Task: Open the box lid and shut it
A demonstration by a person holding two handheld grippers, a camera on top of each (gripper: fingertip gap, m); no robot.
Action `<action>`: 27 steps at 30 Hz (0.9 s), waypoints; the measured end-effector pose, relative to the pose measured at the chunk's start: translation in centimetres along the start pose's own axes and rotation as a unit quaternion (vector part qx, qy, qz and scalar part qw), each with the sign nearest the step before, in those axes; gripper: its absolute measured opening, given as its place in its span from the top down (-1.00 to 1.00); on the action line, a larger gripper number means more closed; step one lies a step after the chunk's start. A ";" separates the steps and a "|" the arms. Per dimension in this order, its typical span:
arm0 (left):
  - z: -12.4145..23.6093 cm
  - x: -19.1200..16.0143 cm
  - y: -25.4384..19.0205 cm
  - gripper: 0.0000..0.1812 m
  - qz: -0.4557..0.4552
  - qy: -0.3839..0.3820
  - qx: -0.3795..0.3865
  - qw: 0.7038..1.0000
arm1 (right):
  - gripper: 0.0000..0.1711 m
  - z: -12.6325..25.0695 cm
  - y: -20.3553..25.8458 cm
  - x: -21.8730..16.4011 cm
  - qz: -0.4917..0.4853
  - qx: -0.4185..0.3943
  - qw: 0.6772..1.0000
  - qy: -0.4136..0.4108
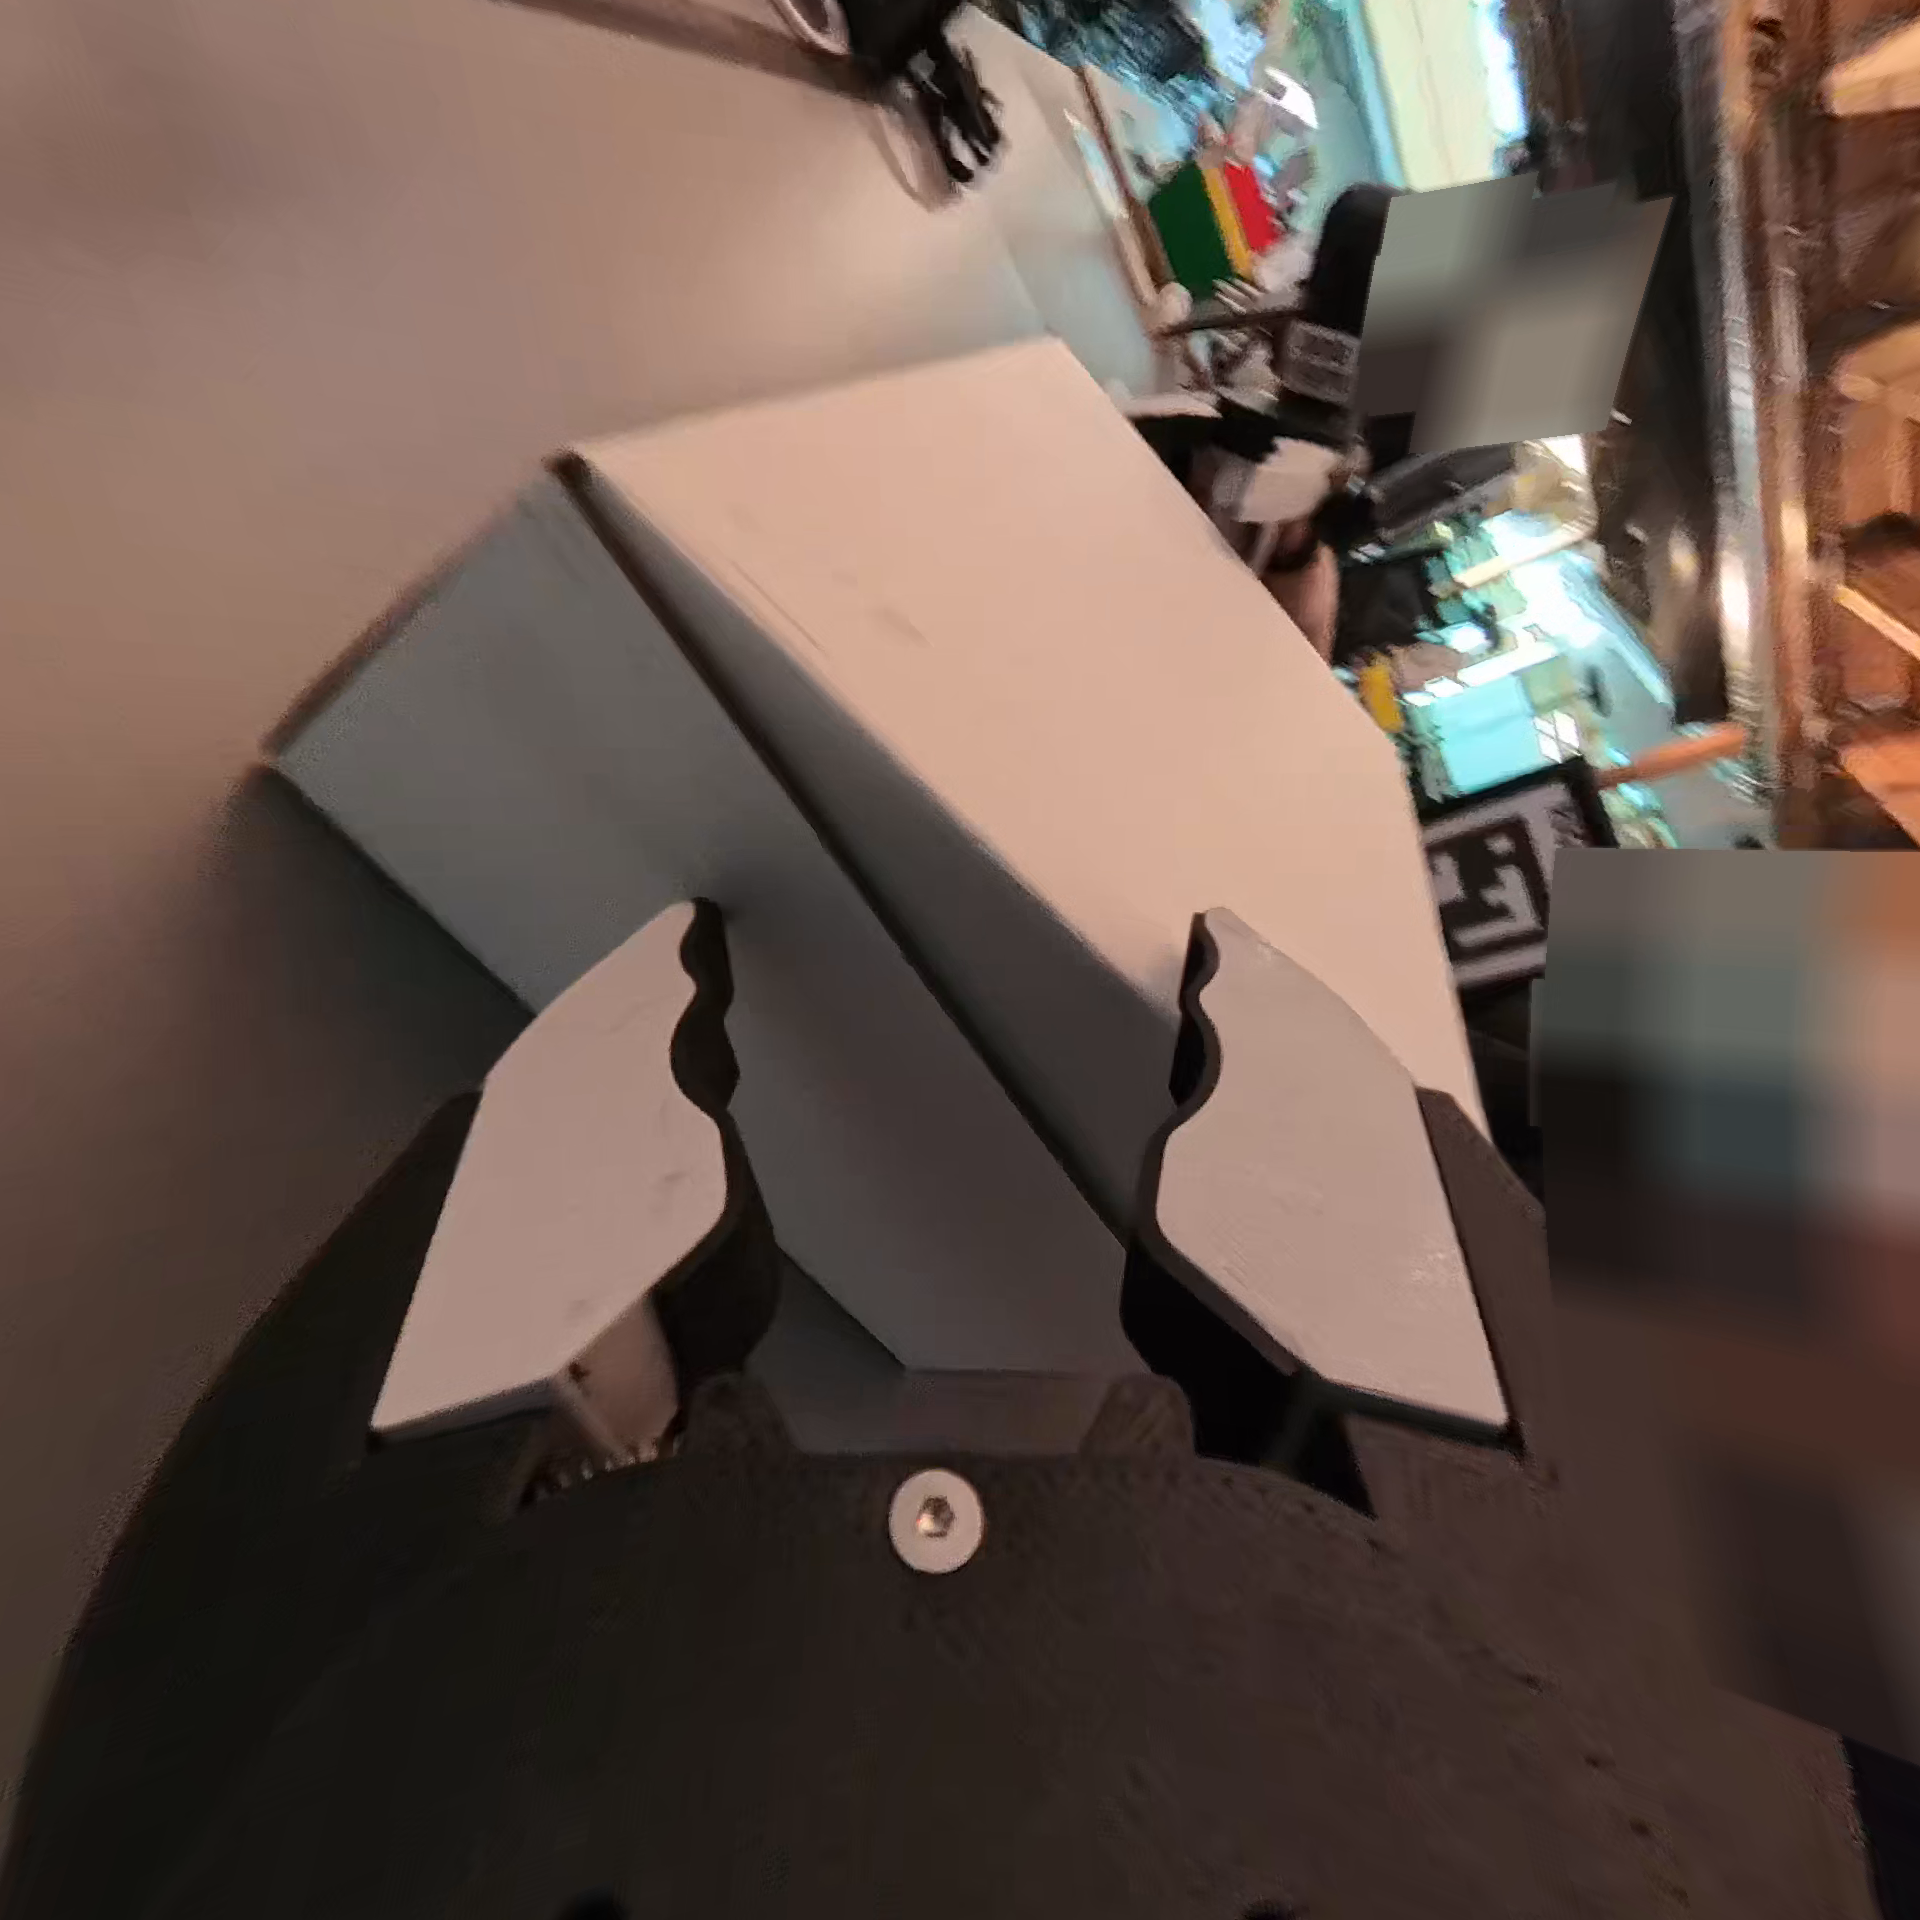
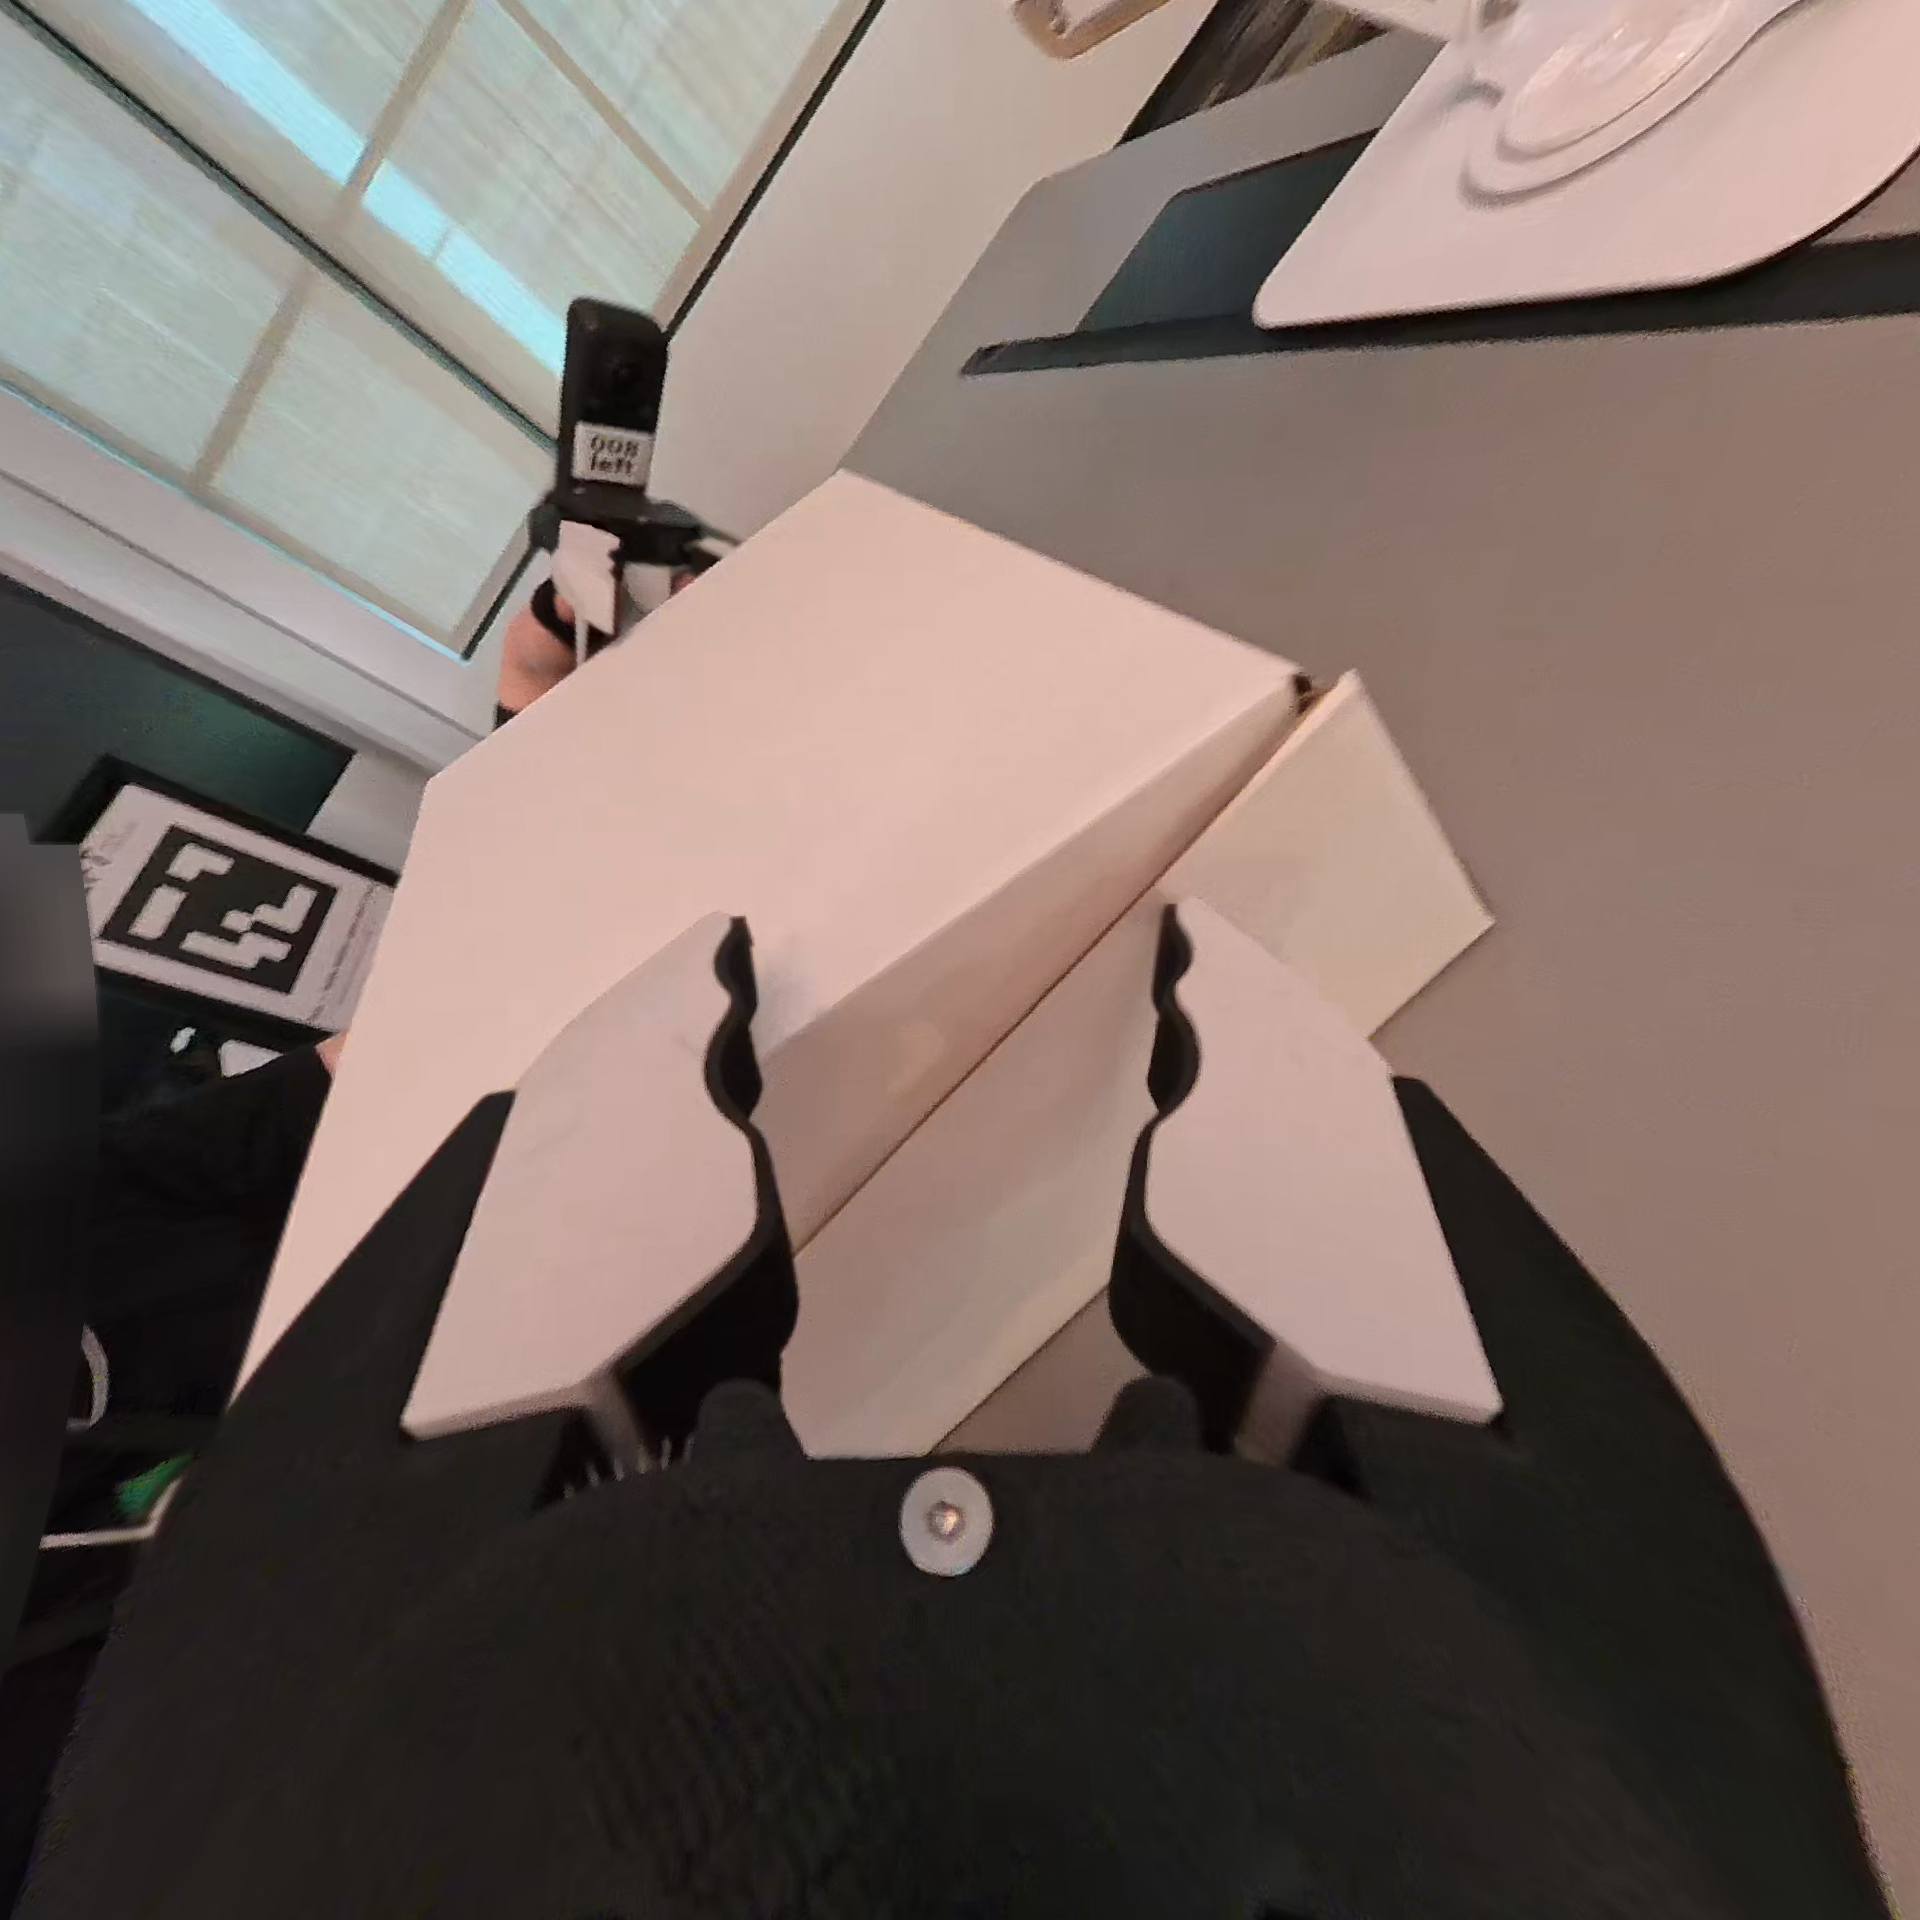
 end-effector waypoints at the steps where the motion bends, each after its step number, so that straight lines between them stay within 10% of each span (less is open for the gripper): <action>1: 0.1 -0.3 -0.4 0.01 0.001 0.003 -0.016 1.000 | 0.09 0.0 0.3 -0.3 -0.006 0.009 1.000 0.013; 22: 0.1 -2.9 -2.9 -0.12 -0.022 0.058 -0.004 0.998 | -0.10 0.1 1.7 -2.2 -0.006 0.024 0.996 0.088; 27: 1.7 1.0 -1.2 -0.08 -0.047 -0.092 -0.004 0.995 | -0.09 0.4 0.2 1.2 0.046 0.007 0.999 -0.027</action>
Point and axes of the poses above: each gripper's, where its closed fingertips meet, z back along the fingers, x out of its top, y = z × x across the jaws, the point moved 5 cm from there along z, back along the fingers, and after that the axes turned 5 degrees about -y, right-handed, at the moved point
